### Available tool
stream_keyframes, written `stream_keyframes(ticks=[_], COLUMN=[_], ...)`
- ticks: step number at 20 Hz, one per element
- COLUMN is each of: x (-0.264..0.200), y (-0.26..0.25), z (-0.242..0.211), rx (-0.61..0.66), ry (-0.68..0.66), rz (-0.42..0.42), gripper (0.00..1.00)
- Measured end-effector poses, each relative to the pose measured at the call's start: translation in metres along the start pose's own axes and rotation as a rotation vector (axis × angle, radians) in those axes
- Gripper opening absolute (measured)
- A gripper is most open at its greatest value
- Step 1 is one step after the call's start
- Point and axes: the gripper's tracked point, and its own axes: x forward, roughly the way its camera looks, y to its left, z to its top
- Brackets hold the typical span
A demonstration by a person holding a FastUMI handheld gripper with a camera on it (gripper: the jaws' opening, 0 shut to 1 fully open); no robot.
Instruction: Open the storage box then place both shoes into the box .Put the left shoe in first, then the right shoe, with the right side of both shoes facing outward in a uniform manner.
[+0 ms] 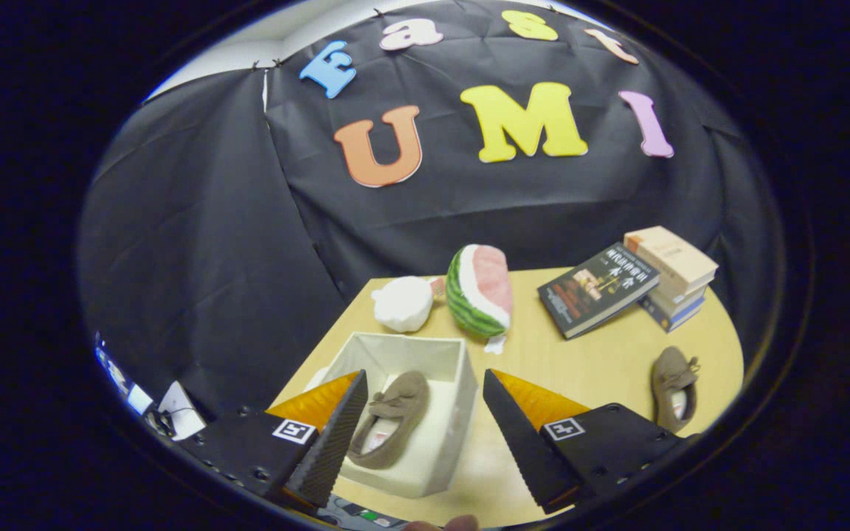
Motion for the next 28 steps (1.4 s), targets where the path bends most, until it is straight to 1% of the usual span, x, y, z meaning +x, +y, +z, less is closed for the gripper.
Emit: stream_keyframes(ticks=[5,8,11,13,16,18,21,24,26,28], x=[-0.053,-0.072,-0.082,-0.084,-0.071,-0.056,-0.034,-0.012,0.005,0.018], y=[-0.117,-0.193,-0.267,-0.310,-0.363,-0.383,-0.398,-0.410,-0.413,-0.417], z=[0.011,0.004,-0.009,-0.024,-0.058,-0.084,-0.114,-0.130,-0.141,-0.148], rx=[-0.019,-0.018,0.000,0.036,0.053,0.052,0.042,0.036,0.055,0.090], ry=[-0.071,-0.079,-0.062,-0.033,0.037,0.104,0.184,0.228,0.267,0.297], rz=[-0.076,-0.143,-0.212,-0.249,-0.297,-0.307,-0.303,-0.308,-0.298,-0.294], gripper=[0.96,0.96,0.96,0.96,0.96,0.96,0.96,0.96,0.96,0.91])
